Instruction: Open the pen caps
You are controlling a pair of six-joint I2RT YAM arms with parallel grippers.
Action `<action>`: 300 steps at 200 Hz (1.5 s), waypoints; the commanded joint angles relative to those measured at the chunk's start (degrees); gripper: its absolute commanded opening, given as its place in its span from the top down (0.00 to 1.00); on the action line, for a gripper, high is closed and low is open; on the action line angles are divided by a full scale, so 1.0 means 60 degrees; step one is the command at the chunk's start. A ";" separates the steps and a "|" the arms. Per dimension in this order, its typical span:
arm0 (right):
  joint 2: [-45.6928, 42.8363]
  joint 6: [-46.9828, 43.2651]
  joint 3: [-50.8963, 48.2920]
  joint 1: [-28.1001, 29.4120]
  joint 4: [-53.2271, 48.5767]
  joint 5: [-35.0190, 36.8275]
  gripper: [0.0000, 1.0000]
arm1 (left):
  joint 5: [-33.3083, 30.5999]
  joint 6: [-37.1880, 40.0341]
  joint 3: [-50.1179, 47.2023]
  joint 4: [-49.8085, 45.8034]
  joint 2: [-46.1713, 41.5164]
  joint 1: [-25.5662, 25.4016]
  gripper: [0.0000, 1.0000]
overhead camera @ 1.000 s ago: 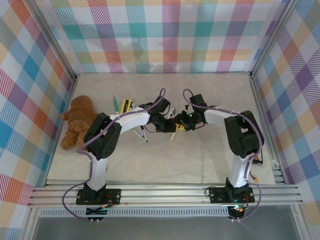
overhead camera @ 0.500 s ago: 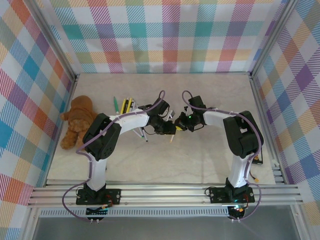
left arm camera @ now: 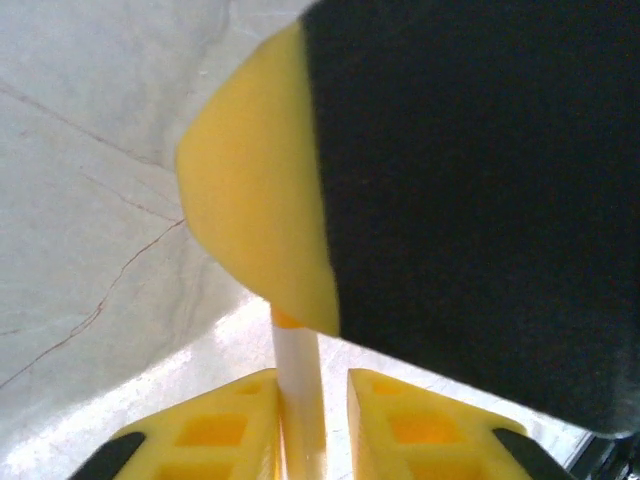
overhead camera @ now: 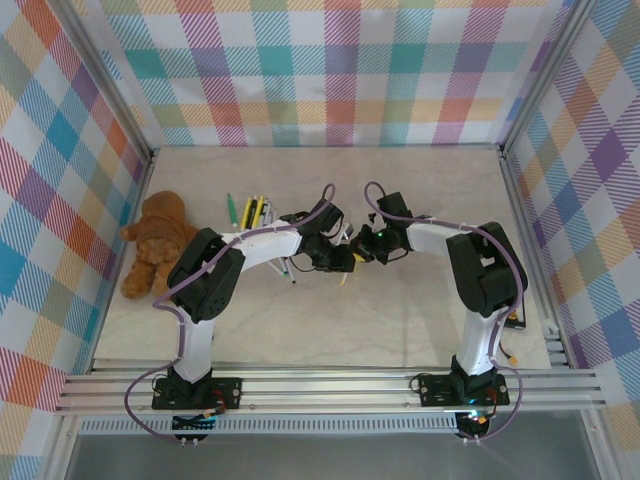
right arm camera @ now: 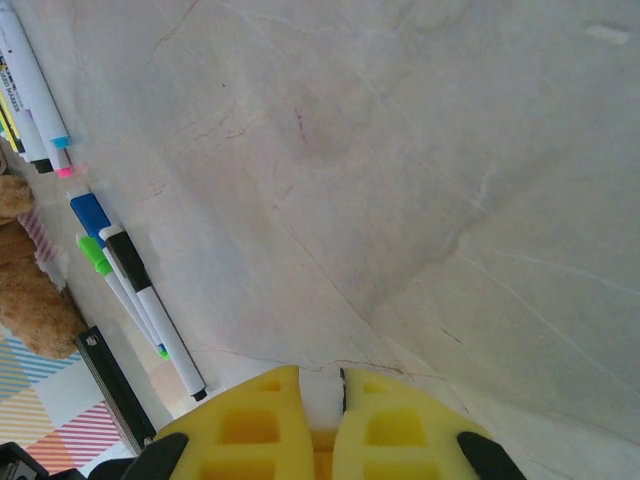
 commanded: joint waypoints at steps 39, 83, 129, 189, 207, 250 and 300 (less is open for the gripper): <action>-0.0589 0.0306 -0.0126 0.0031 0.0358 0.0005 1.00 | 0.0195 0.0206 0.0248 -0.0416 0.0098 -0.0127 1.00; -0.0356 -0.0097 0.1593 -0.1594 -0.0998 0.0640 1.00 | 0.0718 0.0365 -0.1896 -0.0620 -0.1780 -0.0712 1.00; 0.0745 0.0381 0.3233 -0.2438 -0.1060 -0.0125 1.00 | -0.0215 0.0357 -0.3140 -0.1275 -0.4166 -0.1012 1.00; 0.0951 -0.1102 0.3664 -0.2075 -0.2567 0.1998 1.00 | -0.2156 0.1270 0.1061 -0.3257 -0.1776 0.1080 1.00; 0.0951 -0.1442 0.3659 -0.1974 -0.2911 0.2572 1.00 | -0.3119 0.1488 0.2444 -0.3894 -0.0513 0.1347 1.00; 0.1176 -0.1892 0.3747 -0.1646 -0.3373 0.3391 1.00 | -0.4026 0.1464 0.4251 -0.4700 0.1784 0.1940 1.00; 0.1495 -0.2358 0.4166 -0.1161 -0.4185 0.4758 1.00 | -0.4982 0.1163 0.4452 -0.4776 0.2144 0.2484 1.00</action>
